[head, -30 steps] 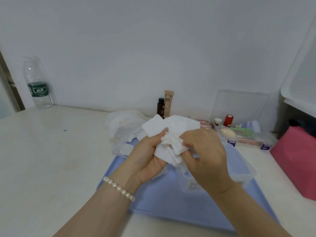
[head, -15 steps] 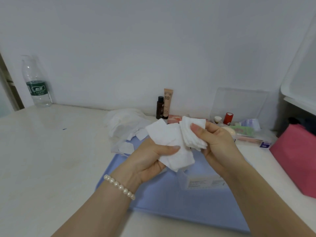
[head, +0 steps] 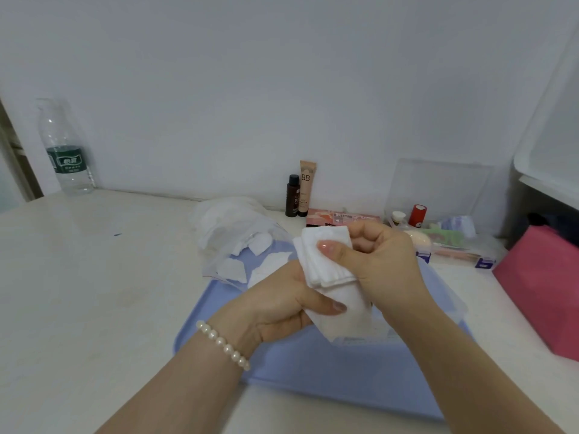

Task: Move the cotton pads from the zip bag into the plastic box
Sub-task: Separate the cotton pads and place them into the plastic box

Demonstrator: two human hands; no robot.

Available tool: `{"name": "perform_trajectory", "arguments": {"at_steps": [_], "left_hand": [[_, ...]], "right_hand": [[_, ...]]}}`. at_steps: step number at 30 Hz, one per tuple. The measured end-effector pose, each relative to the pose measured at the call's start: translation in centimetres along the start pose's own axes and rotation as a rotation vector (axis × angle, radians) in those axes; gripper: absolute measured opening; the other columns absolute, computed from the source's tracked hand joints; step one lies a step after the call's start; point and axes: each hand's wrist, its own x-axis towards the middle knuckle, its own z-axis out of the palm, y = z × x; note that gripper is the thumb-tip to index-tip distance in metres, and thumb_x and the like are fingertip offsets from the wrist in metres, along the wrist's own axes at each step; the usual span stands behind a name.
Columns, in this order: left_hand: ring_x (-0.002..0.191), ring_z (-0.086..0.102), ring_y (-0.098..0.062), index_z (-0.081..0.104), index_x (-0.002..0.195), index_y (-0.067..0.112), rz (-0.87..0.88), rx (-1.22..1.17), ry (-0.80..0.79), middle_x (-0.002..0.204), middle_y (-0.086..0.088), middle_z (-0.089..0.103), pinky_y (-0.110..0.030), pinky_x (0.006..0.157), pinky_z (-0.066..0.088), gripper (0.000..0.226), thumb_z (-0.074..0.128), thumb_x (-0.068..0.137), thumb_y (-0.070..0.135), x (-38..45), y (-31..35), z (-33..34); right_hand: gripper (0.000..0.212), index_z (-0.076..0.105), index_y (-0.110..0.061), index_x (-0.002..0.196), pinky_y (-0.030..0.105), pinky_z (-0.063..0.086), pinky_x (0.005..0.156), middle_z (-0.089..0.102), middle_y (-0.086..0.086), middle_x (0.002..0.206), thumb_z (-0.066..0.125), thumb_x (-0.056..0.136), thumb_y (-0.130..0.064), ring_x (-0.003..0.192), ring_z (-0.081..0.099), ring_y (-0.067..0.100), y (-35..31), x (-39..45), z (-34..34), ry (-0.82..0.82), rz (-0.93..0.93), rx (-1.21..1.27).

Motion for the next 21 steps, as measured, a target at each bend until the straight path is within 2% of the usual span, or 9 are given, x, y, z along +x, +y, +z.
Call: {"name": "perform_trajectory", "arguments": {"at_steps": [5, 7, 9, 11, 12, 13, 14, 17, 21], "left_hand": [[0.088, 0.069, -0.02, 0.064, 0.101, 0.01, -0.013, 0.018, 0.009, 0.091, -0.007, 0.072, -0.034, 0.081, 0.056, 0.051, 0.045, 0.076, -0.03, 0.0, 0.0, -0.1], [0.091, 0.068, -0.022, 0.064, 0.103, 0.011, -0.021, 0.023, -0.002, 0.094, -0.009, 0.071, -0.035, 0.082, 0.055, 0.052, 0.046, 0.076, -0.03, 0.0, -0.1, 0.0], [0.093, 0.068, -0.024, 0.065, 0.103, 0.012, -0.019, 0.021, 0.002, 0.096, -0.01, 0.071, -0.037, 0.083, 0.055, 0.053, 0.046, 0.076, -0.03, 0.0, -0.1, -0.1], [0.093, 0.068, -0.026, 0.067, 0.101, 0.012, -0.008, -0.002, 0.012, 0.097, -0.013, 0.071, -0.038, 0.084, 0.054, 0.054, 0.049, 0.072, -0.03, 0.0, -0.1, -0.2], [0.093, 0.068, -0.026, 0.067, 0.101, 0.012, -0.003, -0.01, 0.008, 0.097, -0.014, 0.071, -0.039, 0.084, 0.054, 0.053, 0.051, 0.069, -0.027, 0.0, -0.1, -0.3], [0.094, 0.068, -0.026, 0.066, 0.103, 0.011, -0.002, -0.008, 0.0, 0.097, -0.014, 0.071, -0.038, 0.084, 0.054, 0.053, 0.053, 0.066, -0.025, 0.0, 0.0, -0.4], [0.094, 0.068, -0.026, 0.065, 0.105, 0.01, -0.004, 0.0, -0.007, 0.097, -0.014, 0.07, -0.037, 0.083, 0.055, 0.053, 0.053, 0.066, -0.024, -0.1, 0.0, -0.4], [0.093, 0.068, -0.026, 0.064, 0.105, 0.008, -0.01, 0.013, -0.019, 0.097, -0.014, 0.071, -0.036, 0.082, 0.056, 0.05, 0.051, 0.073, -0.028, 0.0, -0.1, -0.2], [0.098, 0.066, -0.028, 0.063, 0.111, 0.003, -0.004, -0.027, 0.032, 0.105, -0.017, 0.069, -0.038, 0.085, 0.055, 0.039, 0.055, 0.079, -0.019, 0.3, -0.4, -0.1]], "right_hand": [[0.016, 0.066, -0.015, 0.075, 0.026, 0.053, 0.057, 0.072, 0.004, 0.072, 0.079, 0.068, -0.008, 0.062, 0.067, 0.014, 0.5, 0.0, 0.3, -0.001, -0.019, -0.054], [0.018, 0.066, -0.02, 0.076, 0.019, 0.051, 0.058, 0.071, -0.006, 0.07, 0.08, 0.068, -0.012, 0.063, 0.063, 0.005, 0.8, -0.1, 0.4, 0.024, -0.051, -0.135], [0.023, 0.064, -0.026, 0.083, 0.016, 0.046, 0.069, 0.063, -0.017, 0.079, 0.08, 0.068, -0.019, 0.075, 0.055, 0.002, 1.1, 0.0, 0.5, 0.073, -0.113, -0.289], [0.039, 0.06, -0.03, 0.101, 0.029, 0.043, 0.089, 0.057, -0.012, 0.103, 0.078, 0.068, -0.038, 0.099, 0.051, 0.009, 1.4, 0.2, 0.4, 0.06, -0.101, -0.471], [0.048, 0.06, -0.032, 0.106, 0.037, 0.042, 0.094, 0.057, -0.008, 0.109, 0.074, 0.064, -0.051, 0.106, 0.05, 0.014, 1.3, 0.2, 0.4, 0.012, -0.055, -0.53], [0.05, 0.063, -0.033, 0.102, 0.043, 0.045, 0.093, 0.061, -0.005, 0.108, 0.071, 0.06, -0.06, 0.106, 0.054, 0.017, 1.1, 0.2, 0.4, -0.049, -0.005, -0.514], [0.044, 0.068, -0.03, 0.094, 0.046, 0.049, 0.088, 0.066, -0.003, 0.1, 0.071, 0.06, -0.059, 0.1, 0.059, 0.019, 0.8, 0.2, 0.3, -0.099, 0.036, -0.439], [0.009, 0.072, -0.023, 0.077, 0.039, 0.054, 0.073, 0.071, 0.002, 0.087, 0.078, 0.071, -0.028, 0.084, 0.066, 0.019, 0.4, 0.2, 0.0, -0.128, 0.096, -0.208], [0.011, 0.073, -0.02, 0.08, 0.028, 0.055, 0.061, 0.072, 0.001, 0.088, 0.078, 0.07, -0.019, 0.078, 0.068, 0.015, 0.4, 0.1, -0.2, -0.035, 0.081, -0.068]]}}
